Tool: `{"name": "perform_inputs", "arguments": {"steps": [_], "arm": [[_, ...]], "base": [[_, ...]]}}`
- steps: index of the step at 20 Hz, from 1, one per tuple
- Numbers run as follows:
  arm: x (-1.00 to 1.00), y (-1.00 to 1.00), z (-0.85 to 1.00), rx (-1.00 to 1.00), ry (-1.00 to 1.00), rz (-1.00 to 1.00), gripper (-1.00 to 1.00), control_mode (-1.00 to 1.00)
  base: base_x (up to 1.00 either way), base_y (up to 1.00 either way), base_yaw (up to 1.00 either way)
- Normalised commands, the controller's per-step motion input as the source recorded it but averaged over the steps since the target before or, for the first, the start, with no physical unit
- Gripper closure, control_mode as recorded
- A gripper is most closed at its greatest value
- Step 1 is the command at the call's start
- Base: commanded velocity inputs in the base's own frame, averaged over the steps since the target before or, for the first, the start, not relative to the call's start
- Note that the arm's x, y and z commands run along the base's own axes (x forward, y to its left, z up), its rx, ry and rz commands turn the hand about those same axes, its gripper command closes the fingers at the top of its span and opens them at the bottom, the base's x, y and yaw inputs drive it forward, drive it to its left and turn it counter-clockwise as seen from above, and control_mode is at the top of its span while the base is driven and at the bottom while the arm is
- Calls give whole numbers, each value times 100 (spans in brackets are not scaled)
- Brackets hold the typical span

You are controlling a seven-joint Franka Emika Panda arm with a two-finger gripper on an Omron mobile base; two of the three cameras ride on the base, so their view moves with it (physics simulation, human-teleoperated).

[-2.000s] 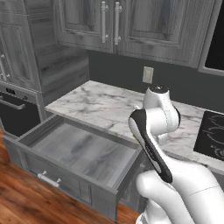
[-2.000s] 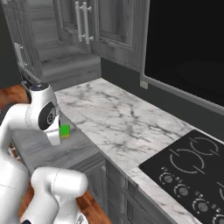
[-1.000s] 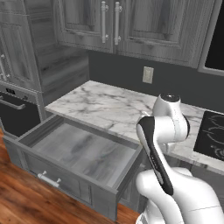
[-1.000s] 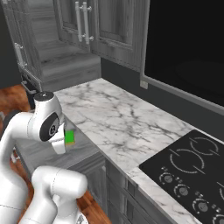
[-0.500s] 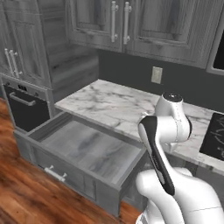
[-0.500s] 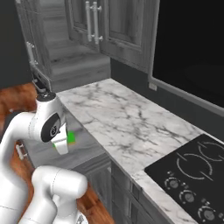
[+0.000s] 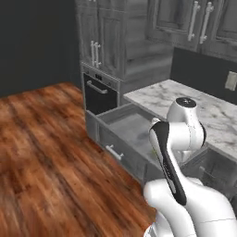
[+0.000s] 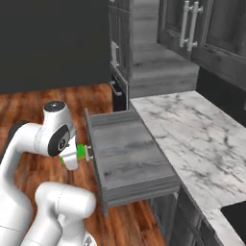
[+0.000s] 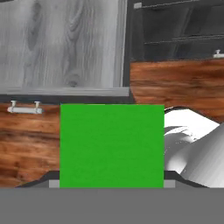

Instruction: Restock the sink supplies by placing the sponge and soap dispenser on the counter and next to the sink. Make sure the soap dispenser is upright.

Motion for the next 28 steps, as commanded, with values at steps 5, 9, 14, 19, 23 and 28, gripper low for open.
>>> {"name": "perform_inputs", "arguments": {"steps": [5,9,14,19,23,28], "arm": [[0,0,0,0,0,0,100,100],[0,0,0,0,0,0,100,100],[0,0,0,0,0,0,100,100],[0,0,0,0,0,0,100,100],[0,0,0,0,0,0,100,100],[0,0,0,0,0,0,100,100]], "base": [[-23,70,68],[-18,76,72],[-18,77,75],[-15,75,75],[-10,76,73],[-1,72,72]]}}
